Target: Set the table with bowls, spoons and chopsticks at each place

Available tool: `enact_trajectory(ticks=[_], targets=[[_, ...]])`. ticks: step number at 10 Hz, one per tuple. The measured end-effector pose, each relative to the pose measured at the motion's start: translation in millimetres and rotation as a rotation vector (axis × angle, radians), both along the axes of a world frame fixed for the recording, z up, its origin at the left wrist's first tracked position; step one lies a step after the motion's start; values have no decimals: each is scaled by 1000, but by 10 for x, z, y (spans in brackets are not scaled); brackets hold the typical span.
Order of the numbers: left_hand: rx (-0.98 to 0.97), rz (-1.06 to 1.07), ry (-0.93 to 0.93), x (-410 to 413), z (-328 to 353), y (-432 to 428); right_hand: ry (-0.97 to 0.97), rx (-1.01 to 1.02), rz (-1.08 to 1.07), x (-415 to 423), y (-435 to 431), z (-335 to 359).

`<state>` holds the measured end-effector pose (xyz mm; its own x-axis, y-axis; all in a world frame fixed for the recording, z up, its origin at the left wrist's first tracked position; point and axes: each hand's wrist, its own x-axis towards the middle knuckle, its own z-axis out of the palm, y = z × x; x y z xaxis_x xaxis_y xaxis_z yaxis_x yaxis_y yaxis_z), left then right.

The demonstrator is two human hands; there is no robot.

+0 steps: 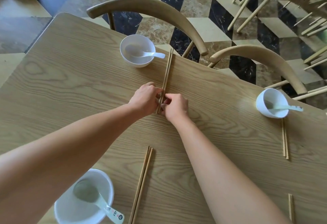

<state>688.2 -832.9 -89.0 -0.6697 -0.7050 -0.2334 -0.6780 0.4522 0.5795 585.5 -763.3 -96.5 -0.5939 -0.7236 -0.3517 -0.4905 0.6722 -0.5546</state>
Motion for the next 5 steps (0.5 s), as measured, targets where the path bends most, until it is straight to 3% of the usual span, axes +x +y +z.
enact_trajectory(ticks=[5], targets=[[-8,-11,-85,127,109,40,-29,80,-73,56,207,117]])
